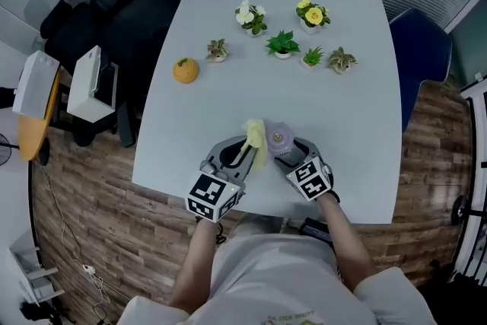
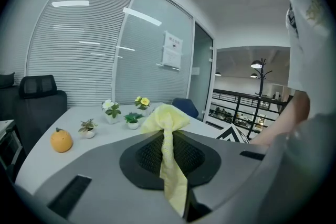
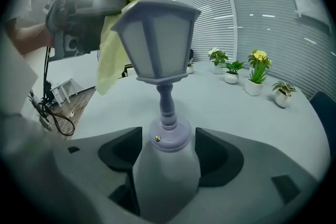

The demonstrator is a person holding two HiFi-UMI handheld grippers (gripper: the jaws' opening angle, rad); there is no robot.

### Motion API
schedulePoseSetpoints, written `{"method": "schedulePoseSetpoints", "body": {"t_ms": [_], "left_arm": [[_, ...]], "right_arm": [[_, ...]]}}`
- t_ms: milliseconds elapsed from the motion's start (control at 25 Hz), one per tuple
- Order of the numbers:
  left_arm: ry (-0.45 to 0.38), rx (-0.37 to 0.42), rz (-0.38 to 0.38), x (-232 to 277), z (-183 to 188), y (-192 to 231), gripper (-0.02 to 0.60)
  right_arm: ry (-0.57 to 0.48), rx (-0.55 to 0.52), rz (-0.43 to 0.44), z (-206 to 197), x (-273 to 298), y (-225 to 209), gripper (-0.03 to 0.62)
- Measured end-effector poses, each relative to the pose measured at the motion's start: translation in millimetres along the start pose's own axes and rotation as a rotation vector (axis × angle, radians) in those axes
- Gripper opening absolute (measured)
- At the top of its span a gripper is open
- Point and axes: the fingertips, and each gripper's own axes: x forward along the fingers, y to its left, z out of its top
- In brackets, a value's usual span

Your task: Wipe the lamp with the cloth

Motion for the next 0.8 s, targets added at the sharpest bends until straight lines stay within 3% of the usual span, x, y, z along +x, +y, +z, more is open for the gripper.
{"method": "schedulePoseSetpoints", "body": {"t_ms": [520, 640, 800], "left_arm": [[0.009, -0.001, -0.010, 12, 3, 1, 0.028], [0.017, 0.002, -0.043, 16, 4, -6, 0.028], [0.100, 0.094, -0.069, 28, -7, -16, 0.028]], "right_arm": [[0.031, -0.141, 0.011, -4, 25, 0, 0.319], [0.027, -0.150, 0.010, -5, 26, 0, 0.318], [0.027, -0.151, 0.010, -6, 26, 0, 0.318]]}}
